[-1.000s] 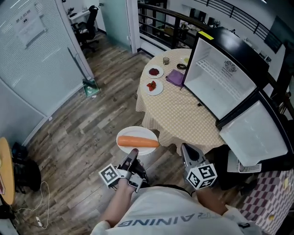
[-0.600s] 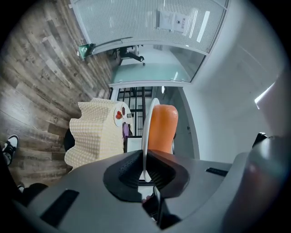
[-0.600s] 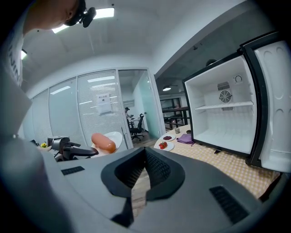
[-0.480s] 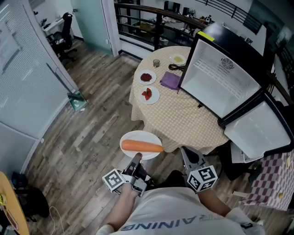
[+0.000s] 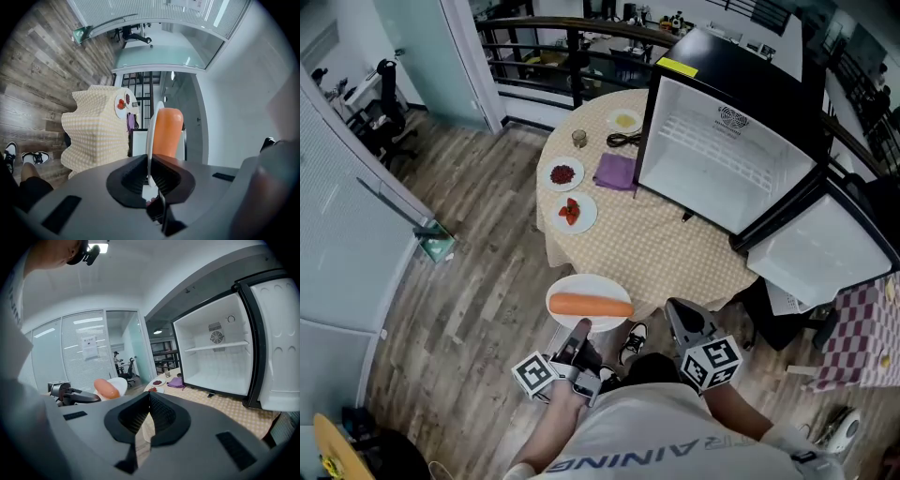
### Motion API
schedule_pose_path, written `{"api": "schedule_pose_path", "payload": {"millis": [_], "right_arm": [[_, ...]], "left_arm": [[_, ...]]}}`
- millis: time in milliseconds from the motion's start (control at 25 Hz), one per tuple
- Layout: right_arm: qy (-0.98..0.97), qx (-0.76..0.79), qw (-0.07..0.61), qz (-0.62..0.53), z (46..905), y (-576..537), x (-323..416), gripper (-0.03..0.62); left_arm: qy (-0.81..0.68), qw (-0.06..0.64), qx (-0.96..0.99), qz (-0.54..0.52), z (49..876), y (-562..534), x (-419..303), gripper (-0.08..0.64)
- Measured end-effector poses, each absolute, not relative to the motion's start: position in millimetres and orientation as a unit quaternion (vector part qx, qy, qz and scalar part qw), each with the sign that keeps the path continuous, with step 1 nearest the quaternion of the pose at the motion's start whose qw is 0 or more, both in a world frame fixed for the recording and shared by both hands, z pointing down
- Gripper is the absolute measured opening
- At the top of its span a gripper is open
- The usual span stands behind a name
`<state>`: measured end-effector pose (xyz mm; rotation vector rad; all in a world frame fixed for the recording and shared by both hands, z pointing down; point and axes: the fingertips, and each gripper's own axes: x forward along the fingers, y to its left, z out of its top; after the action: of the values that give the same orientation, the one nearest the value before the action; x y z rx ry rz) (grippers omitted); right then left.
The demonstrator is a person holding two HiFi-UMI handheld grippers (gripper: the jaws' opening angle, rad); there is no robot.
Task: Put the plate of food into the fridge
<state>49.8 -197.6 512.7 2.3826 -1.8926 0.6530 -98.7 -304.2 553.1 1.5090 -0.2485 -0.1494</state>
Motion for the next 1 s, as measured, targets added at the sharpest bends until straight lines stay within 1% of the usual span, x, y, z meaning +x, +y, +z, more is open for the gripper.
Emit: {"api": "schedule_pose_path", "payload": {"millis": [240,440,800,1000], "right_arm": [[-0.567,0.797,-0.023,0.206,511,-205,99,0.020],[-0.539,0.817,-0.039,0.202,509,-202,149,0.020],[-0.526,0.824,-0.039,0.207,518,-208,213,0.020],[-0.516,0.829,-0.031,0.213,525,-204,234,0.020]], "left_arm": [[-0.083,0.711,0.698,-0.026,546,-329,-42,0.026],[-0.058,0.711,0.701,-0.004,542,-339,17,0.026],[-0.033,0.704,0.708,0.036,545,-349,111,0.026],[-0.037,0.691,0.719,0.059,569,-362,163,0.026]]}}
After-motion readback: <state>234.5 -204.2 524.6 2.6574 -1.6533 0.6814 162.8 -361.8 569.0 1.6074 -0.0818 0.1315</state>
